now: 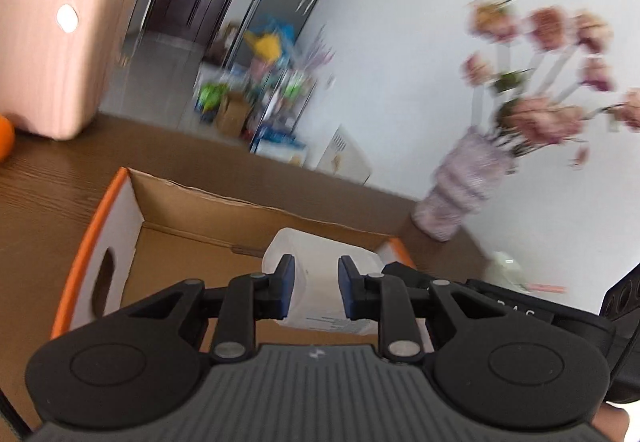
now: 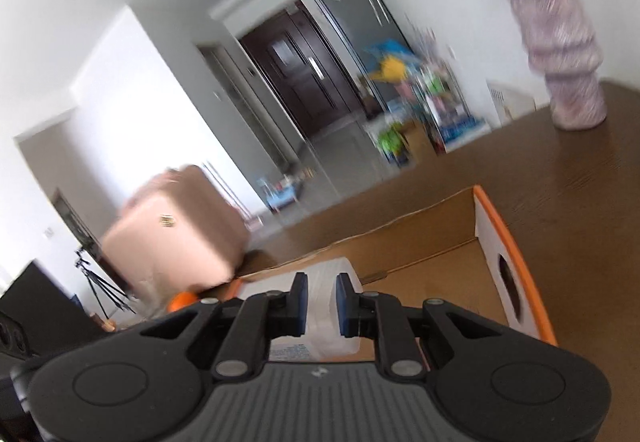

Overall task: Organize rigid objects
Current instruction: 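Carry the white container into the red box and open the right tool, then withdraw the right tool from the box toward the remaining items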

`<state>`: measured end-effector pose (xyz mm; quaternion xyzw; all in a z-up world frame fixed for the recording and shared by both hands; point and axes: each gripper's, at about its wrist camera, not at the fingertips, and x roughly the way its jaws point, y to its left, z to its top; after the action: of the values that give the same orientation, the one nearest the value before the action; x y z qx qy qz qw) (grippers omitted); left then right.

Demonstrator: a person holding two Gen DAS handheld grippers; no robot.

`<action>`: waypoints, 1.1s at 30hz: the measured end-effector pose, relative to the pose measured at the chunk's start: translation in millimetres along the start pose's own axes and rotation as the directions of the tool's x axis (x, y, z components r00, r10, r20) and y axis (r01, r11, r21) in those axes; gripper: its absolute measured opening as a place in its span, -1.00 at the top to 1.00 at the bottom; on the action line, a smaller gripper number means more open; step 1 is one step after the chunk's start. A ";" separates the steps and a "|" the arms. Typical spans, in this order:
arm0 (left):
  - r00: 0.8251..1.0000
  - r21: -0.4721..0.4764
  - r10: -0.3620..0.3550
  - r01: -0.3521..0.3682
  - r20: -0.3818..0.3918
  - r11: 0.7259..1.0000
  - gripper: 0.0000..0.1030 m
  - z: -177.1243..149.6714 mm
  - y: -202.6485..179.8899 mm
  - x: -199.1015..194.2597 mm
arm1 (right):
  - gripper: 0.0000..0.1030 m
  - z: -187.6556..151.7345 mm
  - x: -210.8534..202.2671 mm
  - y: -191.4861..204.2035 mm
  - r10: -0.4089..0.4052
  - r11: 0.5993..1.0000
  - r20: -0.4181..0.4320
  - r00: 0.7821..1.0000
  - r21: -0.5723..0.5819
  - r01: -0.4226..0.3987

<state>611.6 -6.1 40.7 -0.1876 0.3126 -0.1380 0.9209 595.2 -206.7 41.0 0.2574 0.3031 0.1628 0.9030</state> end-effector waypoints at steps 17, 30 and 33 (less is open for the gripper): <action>0.978 0.103 0.169 -0.157 -0.121 0.982 0.54 17.8 27.3 59.8 | 0.62 24.8 75.6 -22.2 -0.113 0.994 -0.117 0.987 -0.024 0.111; 0.935 0.323 0.355 -0.335 -0.003 0.885 -0.64 5.3 12.4 -95.3 | -0.65 13.7 -92.1 -19.8 -0.309 0.922 -0.013 0.951 -0.249 0.296; 0.930 0.327 0.367 -0.348 0.006 0.878 -0.69 -8.3 11.4 -126.4 | -0.64 5.7 -119.0 -22.1 -0.305 0.923 -0.043 0.951 -0.261 0.284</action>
<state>511.1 48.8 96.0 0.0303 0.3408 -0.0200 0.9394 511.0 -280.4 87.6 0.0851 0.3523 0.0730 0.9291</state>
